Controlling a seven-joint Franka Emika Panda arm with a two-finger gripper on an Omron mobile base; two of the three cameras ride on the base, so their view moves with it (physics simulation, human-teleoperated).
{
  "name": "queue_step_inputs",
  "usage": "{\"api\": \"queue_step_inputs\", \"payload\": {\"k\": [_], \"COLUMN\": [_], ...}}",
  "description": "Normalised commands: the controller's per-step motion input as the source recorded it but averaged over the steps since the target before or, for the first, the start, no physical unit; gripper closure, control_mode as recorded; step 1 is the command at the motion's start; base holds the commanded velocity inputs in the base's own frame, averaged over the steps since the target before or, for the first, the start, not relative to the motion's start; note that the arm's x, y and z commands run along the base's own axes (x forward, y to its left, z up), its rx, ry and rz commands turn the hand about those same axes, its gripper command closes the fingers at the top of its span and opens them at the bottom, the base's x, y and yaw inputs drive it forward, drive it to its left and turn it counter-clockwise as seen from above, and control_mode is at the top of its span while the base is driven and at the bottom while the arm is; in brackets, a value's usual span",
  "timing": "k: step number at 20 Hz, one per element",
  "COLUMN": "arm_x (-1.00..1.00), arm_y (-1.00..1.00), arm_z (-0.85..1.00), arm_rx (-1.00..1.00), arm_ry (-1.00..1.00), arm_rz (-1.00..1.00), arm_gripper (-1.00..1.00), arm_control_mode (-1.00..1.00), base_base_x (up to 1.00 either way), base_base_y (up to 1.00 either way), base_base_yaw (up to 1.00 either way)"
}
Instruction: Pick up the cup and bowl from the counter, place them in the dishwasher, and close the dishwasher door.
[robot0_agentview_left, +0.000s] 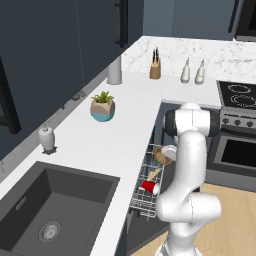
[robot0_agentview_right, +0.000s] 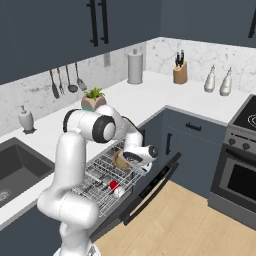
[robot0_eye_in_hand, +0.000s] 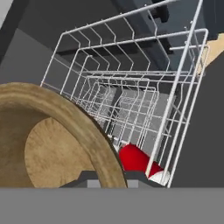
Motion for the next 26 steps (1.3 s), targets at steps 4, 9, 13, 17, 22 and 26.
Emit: {"api": "queue_step_inputs", "payload": {"k": [4,9,13,17,22,26], "arm_x": [0.28,0.27,0.42,0.48,0.18,0.00], "arm_y": [0.26,0.53,0.48,0.33,0.01,-0.32], "arm_z": [-0.72,-0.46,-0.41,-0.58,-0.66,-1.00], "arm_rx": [0.06,-0.01,-0.08,-0.10,-0.07,-0.09], "arm_ry": [0.00,0.02,0.14,0.14,0.12,0.16], "arm_rz": [0.03,0.00,0.00,0.00,0.05,0.12], "arm_gripper": [1.00,1.00,1.00,1.00,1.00,-1.00], "arm_control_mode": [-1.00,-1.00,-1.00,-1.00,-1.00,-1.00], "base_base_x": [0.00,0.00,0.00,0.00,0.00,0.00], "base_base_y": [0.00,0.00,0.00,0.00,0.00,0.00], "base_base_yaw": [0.00,0.00,0.00,0.00,0.00,0.00]}}
